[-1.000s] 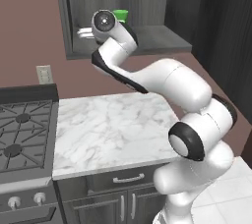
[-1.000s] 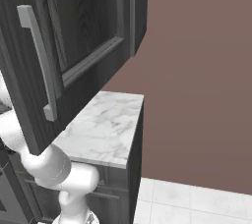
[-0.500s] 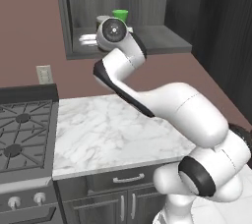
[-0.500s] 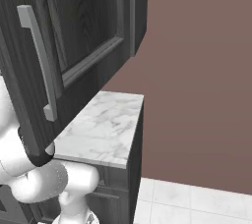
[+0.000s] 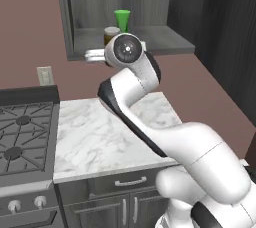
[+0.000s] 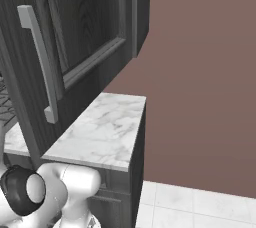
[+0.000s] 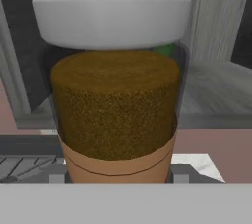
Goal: Take the cinnamon bottle from the cabinet and place it on the dining table, next to the plate with the cupcake. Then take the chocolate from the dining counter and place it on the cupcake plate.
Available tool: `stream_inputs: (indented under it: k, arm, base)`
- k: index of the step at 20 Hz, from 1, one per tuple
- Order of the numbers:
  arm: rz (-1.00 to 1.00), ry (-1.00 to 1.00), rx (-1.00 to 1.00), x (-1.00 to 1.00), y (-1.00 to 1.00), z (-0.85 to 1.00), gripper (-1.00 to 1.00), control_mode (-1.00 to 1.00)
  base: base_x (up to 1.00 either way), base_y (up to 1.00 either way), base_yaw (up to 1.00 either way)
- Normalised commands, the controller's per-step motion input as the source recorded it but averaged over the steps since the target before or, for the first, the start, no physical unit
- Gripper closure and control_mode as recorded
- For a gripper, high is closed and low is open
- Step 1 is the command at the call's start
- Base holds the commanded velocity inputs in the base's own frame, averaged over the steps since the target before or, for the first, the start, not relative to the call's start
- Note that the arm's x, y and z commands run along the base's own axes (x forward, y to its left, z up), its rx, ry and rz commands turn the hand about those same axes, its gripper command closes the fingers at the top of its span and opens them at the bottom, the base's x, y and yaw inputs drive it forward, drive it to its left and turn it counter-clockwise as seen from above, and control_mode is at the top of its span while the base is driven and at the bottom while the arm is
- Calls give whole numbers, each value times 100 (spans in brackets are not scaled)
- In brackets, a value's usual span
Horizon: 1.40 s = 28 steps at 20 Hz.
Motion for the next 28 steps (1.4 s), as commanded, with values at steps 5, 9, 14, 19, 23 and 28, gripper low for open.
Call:
stream_inputs:
  k: [5, 9, 14, 19, 23, 28]
  arm:
    - [0, 1, 0, -77, -21, -40, 100, -100]
    - [0, 17, 11, -60, -32, -33, 100, -100]
    - [4, 12, 11, -48, -34, -50, 100, -100]
    - [3, 3, 6, -31, -24, -48, 100, -100]
    - [0, 0, -1, -21, -1, -37, 100, -100]
    - [0, 0, -7, -16, 0, -30, 100, -100]
  base:
    - [0, 0, 0]
    - [0, 0, 0]
    - [0, 0, 0]
    - [0, 0, 0]
    - [0, 0, 0]
    - [0, 0, 0]
